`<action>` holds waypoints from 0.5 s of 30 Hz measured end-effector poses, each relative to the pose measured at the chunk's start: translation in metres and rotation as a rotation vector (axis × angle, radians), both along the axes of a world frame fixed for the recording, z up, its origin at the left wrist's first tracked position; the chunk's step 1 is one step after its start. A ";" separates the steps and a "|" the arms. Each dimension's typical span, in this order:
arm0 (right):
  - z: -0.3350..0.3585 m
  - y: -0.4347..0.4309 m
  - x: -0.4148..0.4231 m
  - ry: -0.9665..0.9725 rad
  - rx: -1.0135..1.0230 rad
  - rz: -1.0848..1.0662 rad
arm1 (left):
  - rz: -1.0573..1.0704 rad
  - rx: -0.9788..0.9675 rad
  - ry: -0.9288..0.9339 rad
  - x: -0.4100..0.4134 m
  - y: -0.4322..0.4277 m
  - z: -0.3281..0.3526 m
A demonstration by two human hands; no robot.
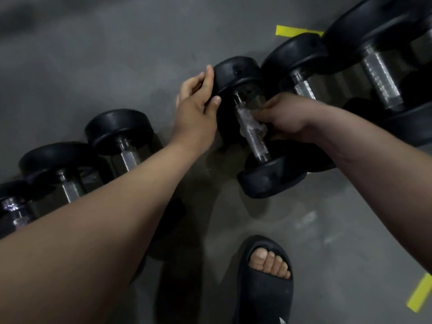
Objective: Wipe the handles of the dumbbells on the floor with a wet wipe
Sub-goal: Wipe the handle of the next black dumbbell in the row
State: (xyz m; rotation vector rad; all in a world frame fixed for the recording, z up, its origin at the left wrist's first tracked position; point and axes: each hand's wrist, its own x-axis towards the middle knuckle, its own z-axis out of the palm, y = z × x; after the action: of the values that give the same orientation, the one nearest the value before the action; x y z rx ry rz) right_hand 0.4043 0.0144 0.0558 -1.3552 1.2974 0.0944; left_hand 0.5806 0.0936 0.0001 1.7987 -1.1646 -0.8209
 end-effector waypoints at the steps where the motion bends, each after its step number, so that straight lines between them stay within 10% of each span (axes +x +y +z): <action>1: -0.004 -0.001 0.006 -0.050 0.004 -0.063 | 0.008 -0.004 0.007 -0.001 0.000 -0.001; 15: -0.011 -0.006 0.013 -0.242 0.150 -0.204 | 0.033 -0.040 -0.003 -0.005 0.000 -0.001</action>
State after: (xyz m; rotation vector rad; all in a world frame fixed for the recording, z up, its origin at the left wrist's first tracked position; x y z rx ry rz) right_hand 0.4171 0.0084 0.0446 -1.0653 1.1915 -0.1078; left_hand 0.5754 0.0937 -0.0010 1.7824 -1.1430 -0.7708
